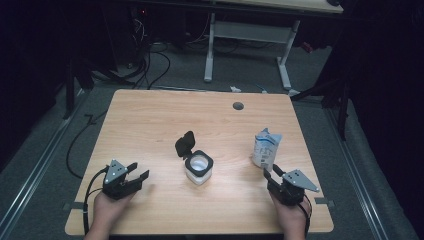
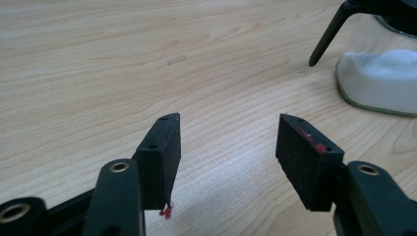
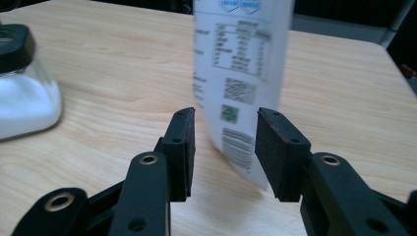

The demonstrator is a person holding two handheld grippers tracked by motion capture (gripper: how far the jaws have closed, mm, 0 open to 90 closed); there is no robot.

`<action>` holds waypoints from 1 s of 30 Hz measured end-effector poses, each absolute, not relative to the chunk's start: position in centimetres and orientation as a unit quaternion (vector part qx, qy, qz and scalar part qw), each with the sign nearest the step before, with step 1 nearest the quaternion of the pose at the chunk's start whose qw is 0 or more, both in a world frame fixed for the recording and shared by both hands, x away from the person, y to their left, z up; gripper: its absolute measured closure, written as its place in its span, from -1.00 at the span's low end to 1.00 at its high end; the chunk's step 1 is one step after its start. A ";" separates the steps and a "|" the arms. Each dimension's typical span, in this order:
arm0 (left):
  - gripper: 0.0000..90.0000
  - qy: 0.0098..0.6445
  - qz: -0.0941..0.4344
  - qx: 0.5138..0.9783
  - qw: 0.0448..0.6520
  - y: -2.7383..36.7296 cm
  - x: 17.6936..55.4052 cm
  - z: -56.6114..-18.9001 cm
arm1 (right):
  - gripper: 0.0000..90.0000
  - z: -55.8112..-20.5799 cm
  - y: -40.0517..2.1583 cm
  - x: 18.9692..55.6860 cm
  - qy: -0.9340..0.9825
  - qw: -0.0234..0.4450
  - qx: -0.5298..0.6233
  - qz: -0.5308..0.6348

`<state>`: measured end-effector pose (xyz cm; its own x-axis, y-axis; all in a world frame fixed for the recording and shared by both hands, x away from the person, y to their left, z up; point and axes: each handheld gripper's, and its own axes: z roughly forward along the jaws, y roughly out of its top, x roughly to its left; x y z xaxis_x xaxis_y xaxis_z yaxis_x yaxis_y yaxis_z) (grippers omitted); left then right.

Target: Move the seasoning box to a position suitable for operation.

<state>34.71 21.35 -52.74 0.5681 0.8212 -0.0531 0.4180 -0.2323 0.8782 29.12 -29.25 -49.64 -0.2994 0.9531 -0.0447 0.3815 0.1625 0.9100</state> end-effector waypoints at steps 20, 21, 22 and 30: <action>0.10 0.412 0.204 0.751 0.473 20.6 34.6 -52.5 | 0.40 -51.1 -23.1 30.6 0.733 0.307 0.446 0.411; 0.10 0.412 0.204 0.752 0.471 20.6 34.6 -52.5 | 0.40 -51.1 -22.9 30.6 0.737 0.306 0.444 0.408; 0.10 0.413 0.203 0.752 0.472 20.4 34.6 -52.5 | 0.40 -51.2 -22.8 30.6 0.739 0.305 0.442 0.407; 0.19 0.417 0.198 0.749 0.476 19.8 34.6 -52.4 | 0.40 -51.7 -21.7 30.8 0.748 0.291 0.435 0.408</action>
